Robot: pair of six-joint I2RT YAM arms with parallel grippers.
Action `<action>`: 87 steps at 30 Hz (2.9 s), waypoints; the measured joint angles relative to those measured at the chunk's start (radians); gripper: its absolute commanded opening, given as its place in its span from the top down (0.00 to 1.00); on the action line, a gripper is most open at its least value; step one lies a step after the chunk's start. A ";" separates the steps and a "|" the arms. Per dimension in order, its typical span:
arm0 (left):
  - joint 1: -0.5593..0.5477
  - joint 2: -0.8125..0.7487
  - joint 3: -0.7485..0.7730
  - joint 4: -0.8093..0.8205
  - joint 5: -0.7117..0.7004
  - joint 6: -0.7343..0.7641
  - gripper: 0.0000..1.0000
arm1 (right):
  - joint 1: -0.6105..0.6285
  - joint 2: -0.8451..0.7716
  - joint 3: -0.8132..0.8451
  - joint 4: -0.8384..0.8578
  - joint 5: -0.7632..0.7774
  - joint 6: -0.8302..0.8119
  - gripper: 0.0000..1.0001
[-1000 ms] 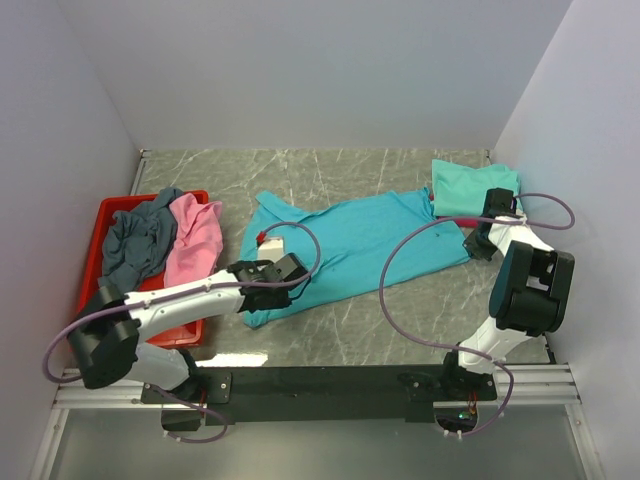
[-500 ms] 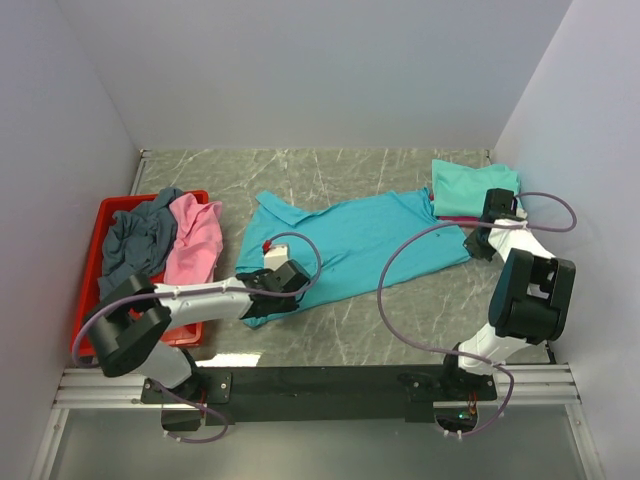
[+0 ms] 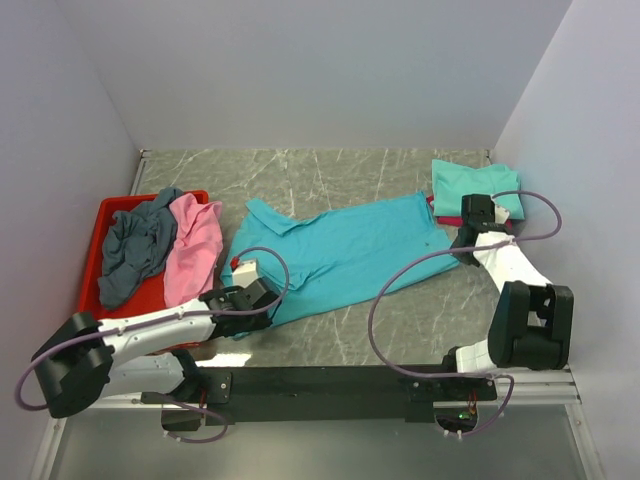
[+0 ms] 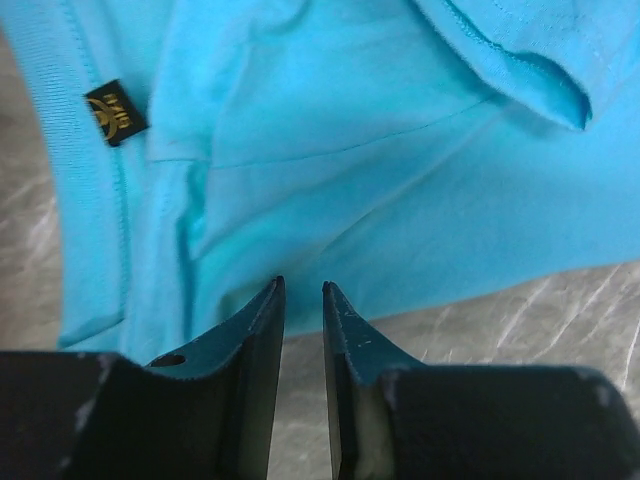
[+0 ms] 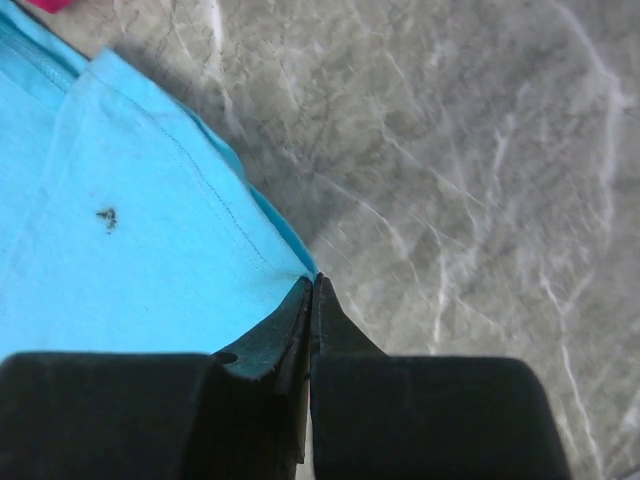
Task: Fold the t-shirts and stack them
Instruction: Fold the tshirt
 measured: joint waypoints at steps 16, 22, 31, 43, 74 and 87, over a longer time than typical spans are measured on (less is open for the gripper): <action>0.000 0.066 0.152 0.015 0.011 0.098 0.73 | 0.285 -0.108 0.053 -0.067 0.058 0.030 0.50; 0.000 0.186 0.200 0.064 0.000 0.146 0.72 | 0.321 -0.019 0.005 0.014 -0.037 0.047 0.51; 0.062 0.184 0.229 0.089 -0.039 0.170 0.46 | 0.538 -0.012 -0.039 0.142 -0.206 0.085 0.50; 0.299 0.006 0.101 0.189 0.044 0.165 0.41 | 0.862 0.259 0.214 0.248 -0.293 0.097 0.50; 0.412 -0.008 0.090 0.227 0.140 0.197 0.41 | 1.075 0.488 0.406 0.112 -0.146 0.074 0.52; 0.431 -0.025 0.086 0.226 0.140 0.214 0.41 | 1.078 0.505 0.433 0.081 -0.108 0.055 0.94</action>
